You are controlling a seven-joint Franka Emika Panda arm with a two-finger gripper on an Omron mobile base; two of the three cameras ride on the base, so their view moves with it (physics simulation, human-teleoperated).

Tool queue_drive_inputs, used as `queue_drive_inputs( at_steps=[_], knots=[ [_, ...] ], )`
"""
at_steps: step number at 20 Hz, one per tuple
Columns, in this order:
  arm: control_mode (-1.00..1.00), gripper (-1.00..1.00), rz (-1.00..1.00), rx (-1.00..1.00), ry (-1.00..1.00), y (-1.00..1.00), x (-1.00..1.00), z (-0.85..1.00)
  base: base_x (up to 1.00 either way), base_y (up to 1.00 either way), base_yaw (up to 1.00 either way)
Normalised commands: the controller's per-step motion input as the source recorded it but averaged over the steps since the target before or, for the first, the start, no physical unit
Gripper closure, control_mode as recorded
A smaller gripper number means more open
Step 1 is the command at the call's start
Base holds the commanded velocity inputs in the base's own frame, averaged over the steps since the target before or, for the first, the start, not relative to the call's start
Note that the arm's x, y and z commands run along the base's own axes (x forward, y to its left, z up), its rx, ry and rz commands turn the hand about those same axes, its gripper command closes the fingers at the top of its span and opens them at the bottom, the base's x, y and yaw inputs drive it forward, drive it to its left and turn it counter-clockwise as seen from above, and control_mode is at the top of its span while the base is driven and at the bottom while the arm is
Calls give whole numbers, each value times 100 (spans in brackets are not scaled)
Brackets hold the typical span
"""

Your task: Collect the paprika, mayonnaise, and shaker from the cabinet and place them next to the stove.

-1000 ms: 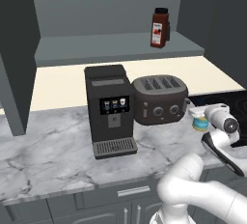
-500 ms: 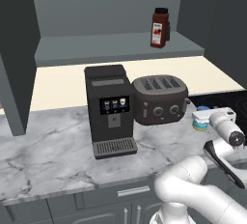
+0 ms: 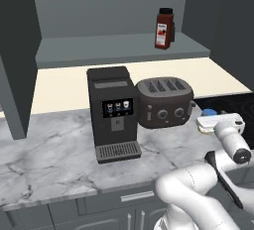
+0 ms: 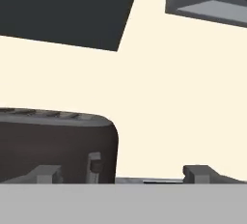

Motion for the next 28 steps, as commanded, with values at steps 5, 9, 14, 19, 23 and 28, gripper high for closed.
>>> queue_drive_inputs(
  at_steps=[5,9,14,19,23,28],
  knots=[
    [-100,-100,-5,0,0,71,-42,33,0,0,0],
    [-100,-100,-3,0,2,72,-34,48,0,0,0],
    [-100,-100,-2,0,5,86,-17,49,0,0,0],
    [-100,-100,-2,0,4,90,-24,48,0,0,0],
    [-100,-100,-3,-5,-1,91,-47,40,0,0,0],
    [-100,-100,-3,-20,-10,76,-55,46,0,0,0]
  ],
)
